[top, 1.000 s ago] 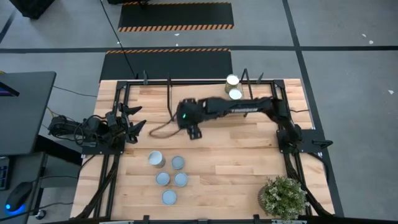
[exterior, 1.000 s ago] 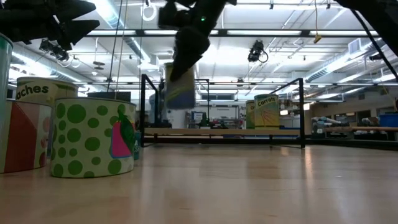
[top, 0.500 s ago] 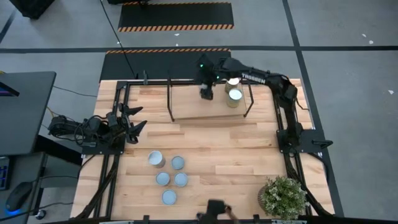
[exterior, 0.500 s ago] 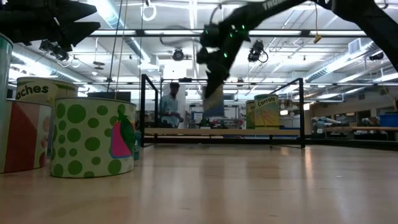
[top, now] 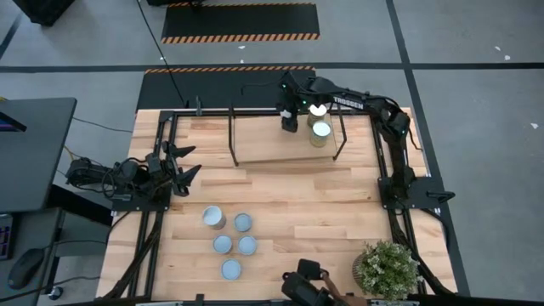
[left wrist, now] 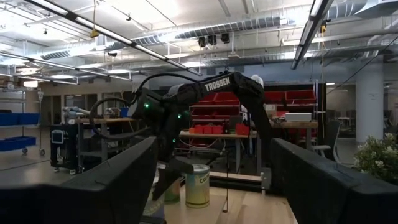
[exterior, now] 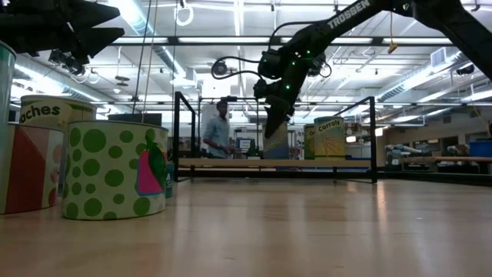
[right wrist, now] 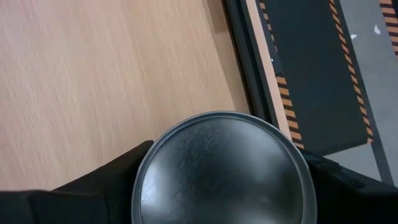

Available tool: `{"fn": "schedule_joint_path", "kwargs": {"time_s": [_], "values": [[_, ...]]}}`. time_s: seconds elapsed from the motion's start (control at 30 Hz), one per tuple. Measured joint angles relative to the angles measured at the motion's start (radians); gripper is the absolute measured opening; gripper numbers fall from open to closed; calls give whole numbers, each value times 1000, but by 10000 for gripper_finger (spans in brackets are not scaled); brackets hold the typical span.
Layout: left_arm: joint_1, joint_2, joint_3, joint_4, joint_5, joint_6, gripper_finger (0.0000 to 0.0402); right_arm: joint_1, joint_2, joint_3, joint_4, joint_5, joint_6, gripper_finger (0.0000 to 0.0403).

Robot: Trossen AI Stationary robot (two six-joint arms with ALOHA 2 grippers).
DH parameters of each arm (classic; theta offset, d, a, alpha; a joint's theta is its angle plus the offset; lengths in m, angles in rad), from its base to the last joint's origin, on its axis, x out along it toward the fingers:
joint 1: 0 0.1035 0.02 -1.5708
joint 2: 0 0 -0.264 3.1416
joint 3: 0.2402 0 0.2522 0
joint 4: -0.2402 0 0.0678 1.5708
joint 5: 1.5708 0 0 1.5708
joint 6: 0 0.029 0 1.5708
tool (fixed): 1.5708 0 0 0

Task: Pick and place cans onto a shelf
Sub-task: Put the canned peas on the shelf

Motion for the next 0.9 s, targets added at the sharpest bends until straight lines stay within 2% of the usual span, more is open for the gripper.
{"fn": "schedule_joint_path", "kwargs": {"time_s": [0.47,0.9], "values": [[0,0,0,-2,-3,0,316,0,-10,-6,-131,152,-11,362],[0,0,0,-2,-3,-1,316,7,-12,4,-192,222,-11,395]]}}
